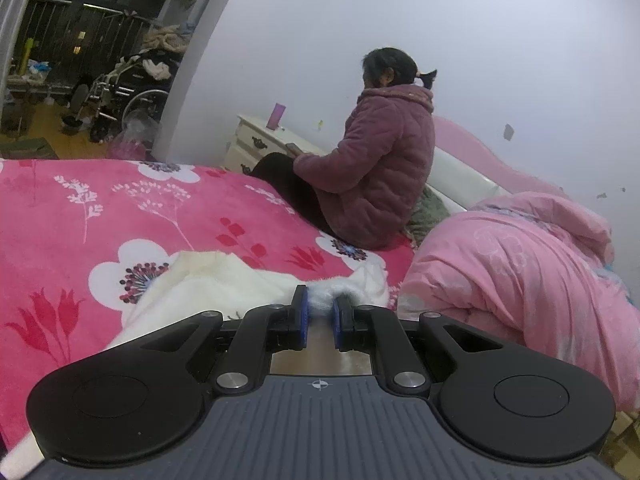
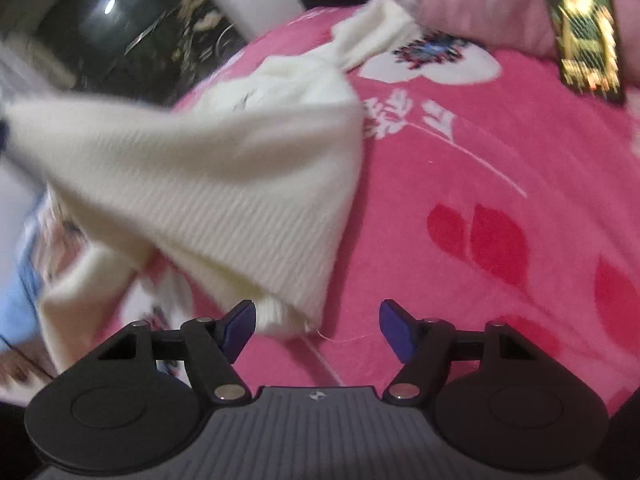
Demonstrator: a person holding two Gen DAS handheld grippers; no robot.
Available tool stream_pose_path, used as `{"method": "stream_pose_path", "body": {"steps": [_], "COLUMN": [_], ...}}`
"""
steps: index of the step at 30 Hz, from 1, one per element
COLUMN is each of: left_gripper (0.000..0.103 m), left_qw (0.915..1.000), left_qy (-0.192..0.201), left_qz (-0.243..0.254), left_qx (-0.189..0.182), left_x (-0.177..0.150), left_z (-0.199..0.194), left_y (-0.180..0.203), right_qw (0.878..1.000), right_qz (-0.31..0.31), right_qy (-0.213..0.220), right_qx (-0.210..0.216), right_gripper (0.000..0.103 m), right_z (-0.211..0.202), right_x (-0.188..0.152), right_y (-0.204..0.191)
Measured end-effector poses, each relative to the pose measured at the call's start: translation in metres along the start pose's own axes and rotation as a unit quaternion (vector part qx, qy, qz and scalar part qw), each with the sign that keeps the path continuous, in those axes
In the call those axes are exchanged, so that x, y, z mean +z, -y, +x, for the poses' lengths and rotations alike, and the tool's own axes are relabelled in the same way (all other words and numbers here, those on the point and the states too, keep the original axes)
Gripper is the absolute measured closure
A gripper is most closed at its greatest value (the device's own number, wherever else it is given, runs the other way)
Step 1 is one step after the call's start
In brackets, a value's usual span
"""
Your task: Fold clothes
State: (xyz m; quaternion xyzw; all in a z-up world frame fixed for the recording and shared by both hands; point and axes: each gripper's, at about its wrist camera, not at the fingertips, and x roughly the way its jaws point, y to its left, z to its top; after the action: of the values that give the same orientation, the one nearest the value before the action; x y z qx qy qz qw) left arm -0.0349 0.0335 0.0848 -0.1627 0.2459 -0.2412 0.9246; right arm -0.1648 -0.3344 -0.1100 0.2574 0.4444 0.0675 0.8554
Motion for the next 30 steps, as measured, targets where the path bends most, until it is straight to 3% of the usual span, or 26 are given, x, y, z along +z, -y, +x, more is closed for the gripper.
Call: {"method": "stream_pose_path", "body": {"steps": [15, 19, 20, 22, 25, 26, 28, 30], "left_gripper": [0.093, 0.093, 0.093, 0.093, 0.093, 0.093, 0.093, 0.093], "left_qw": [0.9993, 0.9987, 0.9985, 0.9977, 0.9959, 0.9952, 0.9946, 0.9950], "left_qy": [0.033, 0.043, 0.046, 0.058, 0.076, 0.082, 0.084, 0.081], "left_qz": [-0.010, -0.020, -0.022, -0.028, -0.045, -0.050, -0.055, -0.053], "left_qx": [-0.015, -0.018, -0.017, -0.018, -0.019, -0.020, -0.023, -0.023], "left_x": [0.001, 0.003, 0.003, 0.005, 0.010, 0.011, 0.012, 0.009], "left_z": [-0.002, -0.003, -0.004, -0.007, -0.012, -0.013, -0.014, -0.013], "left_y": [-0.006, -0.011, -0.012, -0.016, -0.024, -0.026, -0.030, -0.031], "right_qw": [0.997, 0.996, 0.996, 0.997, 0.996, 0.995, 0.994, 0.992], "right_qz": [-0.027, -0.029, -0.023, -0.008, -0.007, 0.003, 0.018, 0.015], "right_qy": [0.035, 0.028, 0.033, 0.050, 0.059, 0.047, 0.044, 0.060], "right_qx": [-0.065, -0.082, -0.078, -0.050, -0.068, -0.083, -0.099, -0.109], "right_gripper": [0.036, 0.037, 0.043, 0.045, 0.045, 0.047, 0.069, 0.078], "right_z": [0.035, 0.049, 0.049, 0.045, 0.053, 0.059, 0.061, 0.051], "right_x": [0.012, 0.013, 0.015, 0.020, 0.027, 0.027, 0.028, 0.032], "right_y": [-0.021, -0.021, -0.024, -0.030, -0.033, -0.027, -0.015, -0.012]}}
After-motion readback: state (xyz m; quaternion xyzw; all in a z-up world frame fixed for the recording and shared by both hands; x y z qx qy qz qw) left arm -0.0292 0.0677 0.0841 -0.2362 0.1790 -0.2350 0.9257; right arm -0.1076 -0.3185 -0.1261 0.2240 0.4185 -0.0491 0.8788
